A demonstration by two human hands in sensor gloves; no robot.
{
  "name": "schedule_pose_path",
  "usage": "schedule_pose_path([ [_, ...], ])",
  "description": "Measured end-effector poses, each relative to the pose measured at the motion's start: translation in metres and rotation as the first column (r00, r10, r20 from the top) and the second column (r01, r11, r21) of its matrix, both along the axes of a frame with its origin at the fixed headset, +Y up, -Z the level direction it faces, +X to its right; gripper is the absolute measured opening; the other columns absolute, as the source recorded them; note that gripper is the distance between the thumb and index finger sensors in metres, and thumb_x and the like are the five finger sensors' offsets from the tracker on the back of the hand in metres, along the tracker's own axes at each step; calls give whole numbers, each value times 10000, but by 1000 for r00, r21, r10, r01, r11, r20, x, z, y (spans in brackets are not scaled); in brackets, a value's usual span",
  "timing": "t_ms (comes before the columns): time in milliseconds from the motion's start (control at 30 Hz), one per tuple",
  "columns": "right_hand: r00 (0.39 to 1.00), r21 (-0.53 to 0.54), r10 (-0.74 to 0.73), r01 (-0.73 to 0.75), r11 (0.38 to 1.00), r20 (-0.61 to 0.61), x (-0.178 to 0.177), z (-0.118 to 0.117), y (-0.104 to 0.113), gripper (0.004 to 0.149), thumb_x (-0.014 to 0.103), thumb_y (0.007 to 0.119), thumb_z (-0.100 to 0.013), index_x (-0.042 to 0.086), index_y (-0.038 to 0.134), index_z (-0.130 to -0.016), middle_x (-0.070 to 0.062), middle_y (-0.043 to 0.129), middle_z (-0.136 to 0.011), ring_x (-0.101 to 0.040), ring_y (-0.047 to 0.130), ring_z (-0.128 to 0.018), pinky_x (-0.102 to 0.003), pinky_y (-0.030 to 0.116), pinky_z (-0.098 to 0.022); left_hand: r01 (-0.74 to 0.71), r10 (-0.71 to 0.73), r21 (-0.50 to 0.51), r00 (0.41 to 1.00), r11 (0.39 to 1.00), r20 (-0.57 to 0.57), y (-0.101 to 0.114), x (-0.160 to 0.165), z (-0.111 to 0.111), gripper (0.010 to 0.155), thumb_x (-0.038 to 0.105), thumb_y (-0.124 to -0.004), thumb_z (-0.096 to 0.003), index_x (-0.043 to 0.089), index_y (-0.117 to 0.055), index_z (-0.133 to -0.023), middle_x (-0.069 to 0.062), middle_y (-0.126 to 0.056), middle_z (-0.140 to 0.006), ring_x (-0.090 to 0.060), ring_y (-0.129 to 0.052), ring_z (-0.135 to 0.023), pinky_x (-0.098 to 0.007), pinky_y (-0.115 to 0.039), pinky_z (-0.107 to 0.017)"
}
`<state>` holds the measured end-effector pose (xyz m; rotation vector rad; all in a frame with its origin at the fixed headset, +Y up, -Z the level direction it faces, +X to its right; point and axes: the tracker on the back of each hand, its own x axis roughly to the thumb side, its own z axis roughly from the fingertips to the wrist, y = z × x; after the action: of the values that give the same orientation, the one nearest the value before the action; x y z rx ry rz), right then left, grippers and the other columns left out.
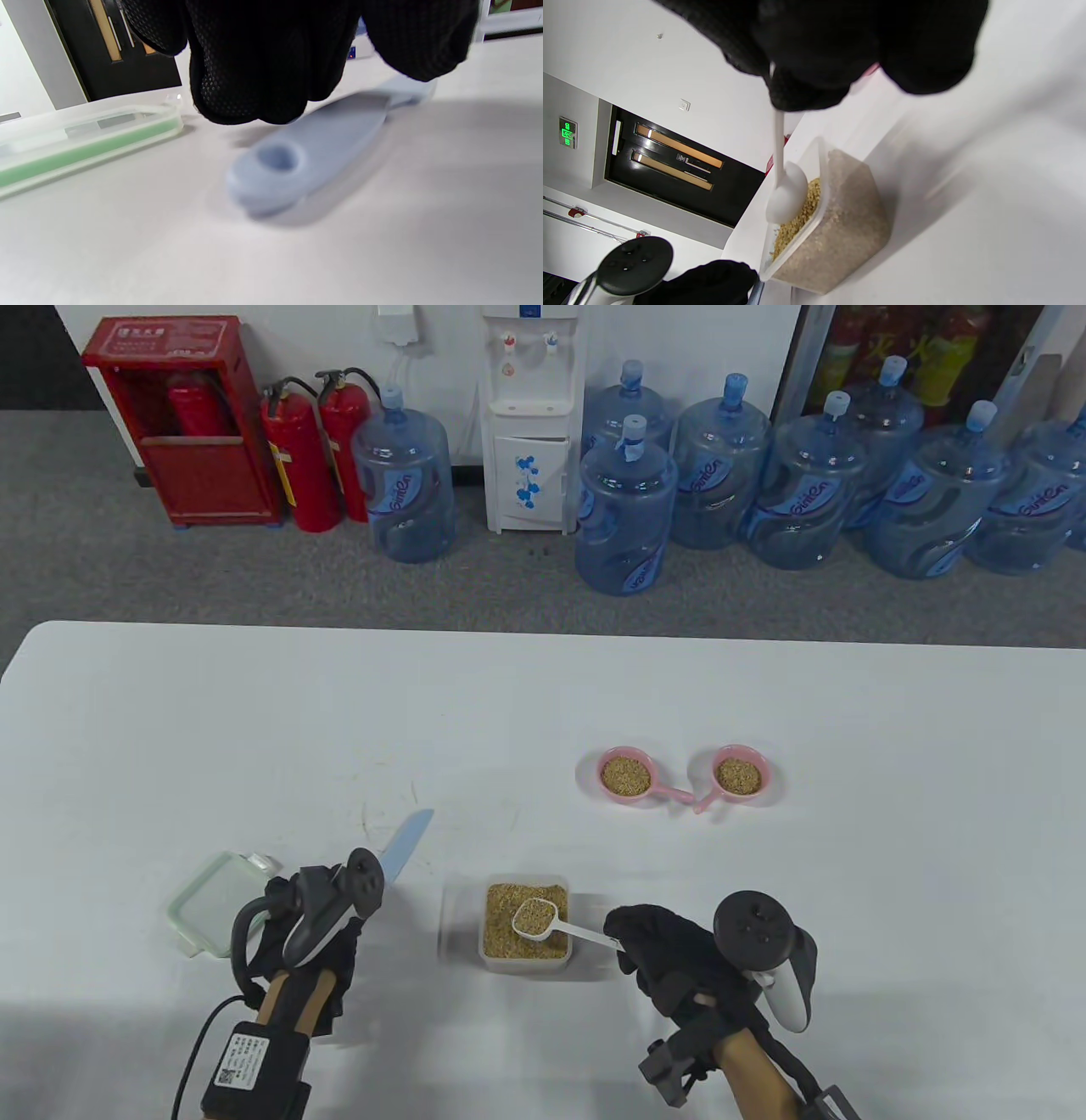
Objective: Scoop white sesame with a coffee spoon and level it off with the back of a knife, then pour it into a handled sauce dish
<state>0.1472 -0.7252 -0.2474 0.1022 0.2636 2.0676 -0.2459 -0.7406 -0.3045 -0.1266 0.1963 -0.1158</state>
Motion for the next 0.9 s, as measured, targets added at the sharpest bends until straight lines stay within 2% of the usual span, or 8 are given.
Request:
schedule_pose_path([
  [267,1000,2,-15,15,1000,2,0,0,0,431,249,703,-589,39,807,-951,-182,937,-673,-91,920,-321,-424,862,-413,-169,144,211,981,963,128,32,15,21,604,595,-717,-517,308,-725,-1048,21,-789,-1081,-291,-882,-979,-547,-604,-792],
  [400,1000,9,-23,23,1000,1,-1,0,0,431,247,703,-590,40,806,-953,-185,935,-677,-94,921,-325,-427,859,-418,-259,200,263,952,929,230,35,21,28,695,614,-684,-510,333,-581,-1137,21,-595,-1216,-331,-684,-1141,-550,-566,-815],
  [500,1000,12,-26,26,1000,-2,-1,-1,0,430,245,703,-590,40,804,-954,-187,932,-681,-98,921,-329,-431,857,-422,-332,250,248,917,910,310,33,24,29,767,641,-633,-499,346,-439,-1180,10,-414,-1266,-375,-481,-1195,-557,-487,-837],
  [600,999,16,-32,32,999,-3,-1,-1,0,430,243,704,-589,41,802,-956,-191,928,-686,-103,921,-335,-435,854,-427,-362,279,214,900,907,336,30,25,29,799,655,-605,-495,348,-354,-1189,-16,-307,-1269,-415,-343,-1184,-566,-436,-841],
  [900,999,22,-51,52,998,-8,-2,-2,1,429,234,707,-589,40,799,-960,-198,924,-692,-112,920,-343,-443,850,-433,-292,245,112,918,950,313,17,30,25,817,675,-567,-495,356,-286,-1193,-26,-213,-1267,-442,-201,-1151,-584,-367,-836],
])
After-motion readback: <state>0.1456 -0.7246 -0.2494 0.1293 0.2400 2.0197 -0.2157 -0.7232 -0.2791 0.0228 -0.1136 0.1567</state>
